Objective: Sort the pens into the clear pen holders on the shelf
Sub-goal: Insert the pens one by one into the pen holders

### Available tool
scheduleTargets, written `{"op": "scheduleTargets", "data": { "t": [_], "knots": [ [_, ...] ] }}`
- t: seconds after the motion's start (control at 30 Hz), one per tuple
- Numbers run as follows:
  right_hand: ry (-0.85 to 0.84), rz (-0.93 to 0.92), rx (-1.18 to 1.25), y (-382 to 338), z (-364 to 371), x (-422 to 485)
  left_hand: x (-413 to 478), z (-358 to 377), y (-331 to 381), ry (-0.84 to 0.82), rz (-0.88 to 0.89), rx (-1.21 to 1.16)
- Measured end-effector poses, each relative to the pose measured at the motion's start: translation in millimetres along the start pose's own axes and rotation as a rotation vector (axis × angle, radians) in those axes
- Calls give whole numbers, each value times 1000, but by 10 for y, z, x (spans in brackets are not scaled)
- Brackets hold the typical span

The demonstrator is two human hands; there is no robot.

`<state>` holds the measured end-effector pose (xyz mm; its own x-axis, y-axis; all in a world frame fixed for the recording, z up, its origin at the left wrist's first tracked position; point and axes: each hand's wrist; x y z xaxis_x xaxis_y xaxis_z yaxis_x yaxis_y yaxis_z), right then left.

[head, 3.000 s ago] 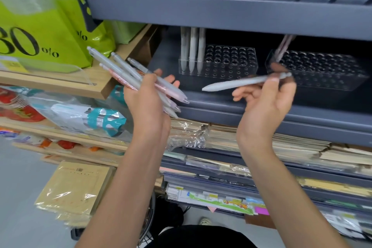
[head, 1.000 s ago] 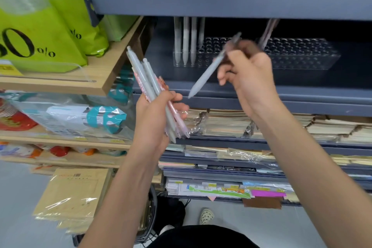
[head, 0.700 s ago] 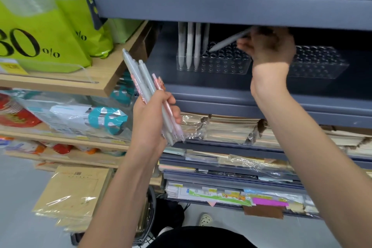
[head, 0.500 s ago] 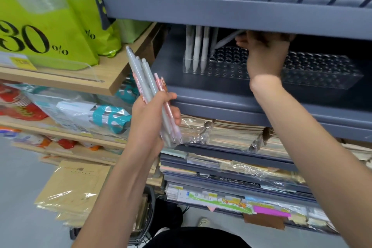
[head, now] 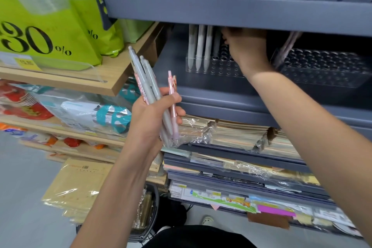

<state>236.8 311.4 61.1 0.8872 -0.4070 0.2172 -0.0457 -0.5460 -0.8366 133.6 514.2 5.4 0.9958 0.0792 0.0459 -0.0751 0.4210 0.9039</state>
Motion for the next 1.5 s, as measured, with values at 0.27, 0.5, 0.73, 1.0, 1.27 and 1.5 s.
{"op": "scheduleTargets", "data": {
  "t": [0.27, 0.5, 0.73, 1.0, 1.27, 1.5],
  "knots": [
    [51, 80, 86, 99, 45, 56, 16, 16, -22, -38, 7, 2],
    [34, 60, 217, 81, -77, -85, 23, 54, -42, -111, 19, 24],
    [-372, 48, 281, 91, -231, -667, 11, 182, -57, -214, 32, 45],
    [-509, 184, 464, 200, -392, -766, -23, 409, -64, -296, 10, 3],
    [-87, 239, 1026, 576, -908, -752, -18, 617, -212, -209, 5, -8],
    [206, 16, 958, 898, -1395, -548, -41, 686, -351, -284, 32, 39]
  ]
}}
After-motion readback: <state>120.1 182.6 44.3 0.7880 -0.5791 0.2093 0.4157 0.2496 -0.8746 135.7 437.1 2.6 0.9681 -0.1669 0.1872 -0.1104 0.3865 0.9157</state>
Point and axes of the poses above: each hand's wrist, its own x-axis towards the middle knuckle, its own z-axis out of the palm, y = z × x, and after that the axes turned 12 degrees about z, right-handed
